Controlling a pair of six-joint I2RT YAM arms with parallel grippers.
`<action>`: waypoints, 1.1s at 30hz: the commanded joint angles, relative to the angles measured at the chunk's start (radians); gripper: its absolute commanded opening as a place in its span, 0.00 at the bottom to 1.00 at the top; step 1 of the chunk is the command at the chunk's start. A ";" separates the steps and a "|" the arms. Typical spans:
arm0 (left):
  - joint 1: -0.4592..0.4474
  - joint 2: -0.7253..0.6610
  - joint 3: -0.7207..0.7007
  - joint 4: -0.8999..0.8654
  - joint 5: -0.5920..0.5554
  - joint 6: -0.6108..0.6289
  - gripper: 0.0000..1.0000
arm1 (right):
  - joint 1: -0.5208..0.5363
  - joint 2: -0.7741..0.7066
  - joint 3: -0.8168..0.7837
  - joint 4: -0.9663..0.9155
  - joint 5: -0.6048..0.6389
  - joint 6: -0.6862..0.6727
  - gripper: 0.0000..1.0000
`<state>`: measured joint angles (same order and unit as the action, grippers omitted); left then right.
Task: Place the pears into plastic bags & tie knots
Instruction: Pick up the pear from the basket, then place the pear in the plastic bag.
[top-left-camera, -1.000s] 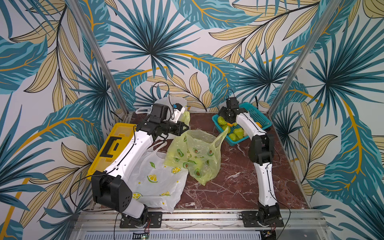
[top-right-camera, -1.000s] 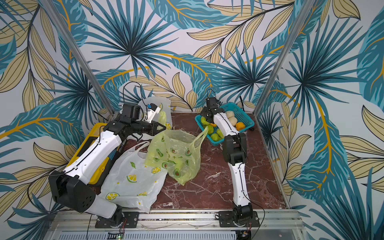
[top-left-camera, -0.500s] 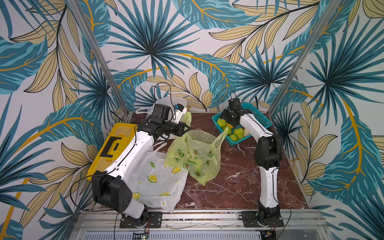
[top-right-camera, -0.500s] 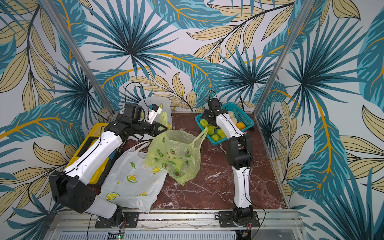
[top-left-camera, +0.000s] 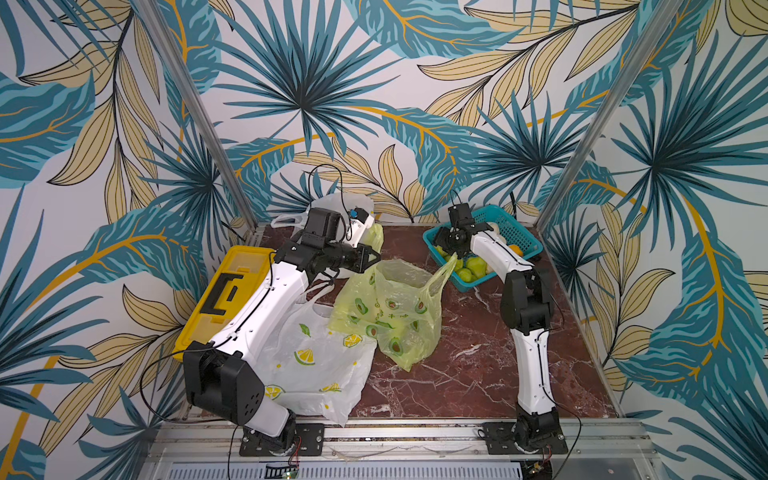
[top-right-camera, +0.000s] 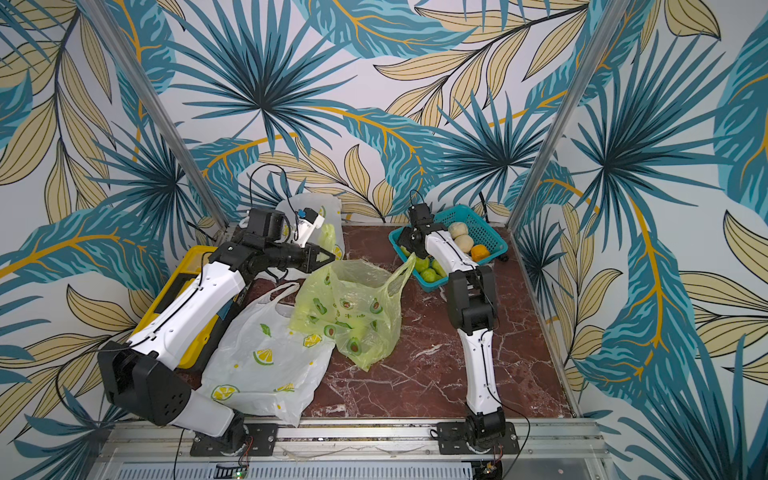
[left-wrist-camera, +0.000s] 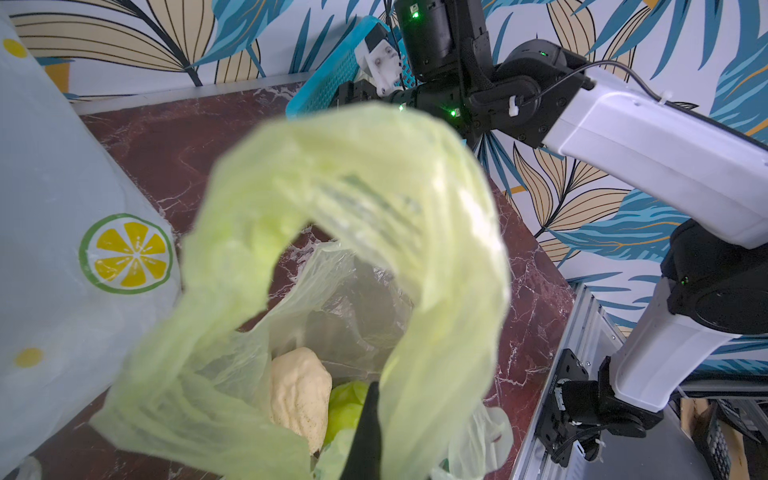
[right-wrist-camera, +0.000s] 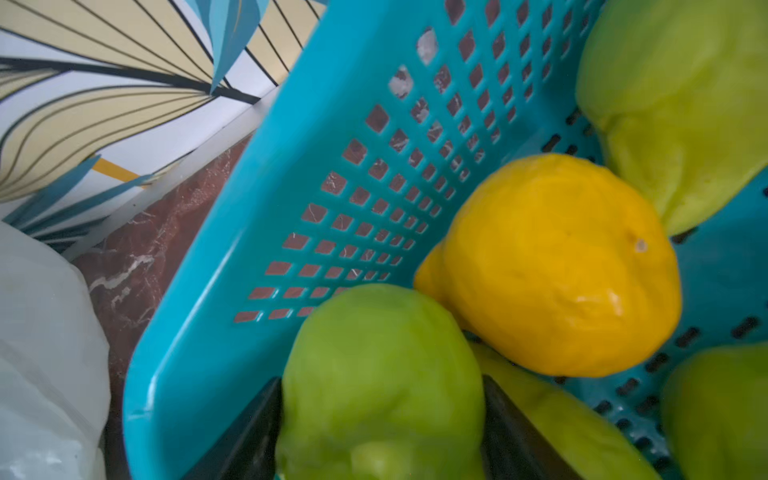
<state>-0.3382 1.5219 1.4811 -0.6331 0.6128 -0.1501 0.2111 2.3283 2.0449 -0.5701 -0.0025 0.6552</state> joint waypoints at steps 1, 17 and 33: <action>-0.006 -0.005 0.025 0.004 0.007 -0.008 0.00 | 0.005 -0.001 -0.015 -0.030 -0.010 0.003 0.52; -0.017 0.013 0.066 0.004 0.028 0.050 0.00 | 0.044 -0.514 -0.256 -0.080 -0.090 -0.187 0.28; -0.021 -0.040 0.050 0.004 0.160 0.099 0.00 | 0.389 -0.558 -0.586 0.170 -0.505 0.060 0.31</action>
<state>-0.3531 1.5299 1.5364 -0.6338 0.7296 -0.0811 0.6086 1.7191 1.5002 -0.5014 -0.4175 0.6296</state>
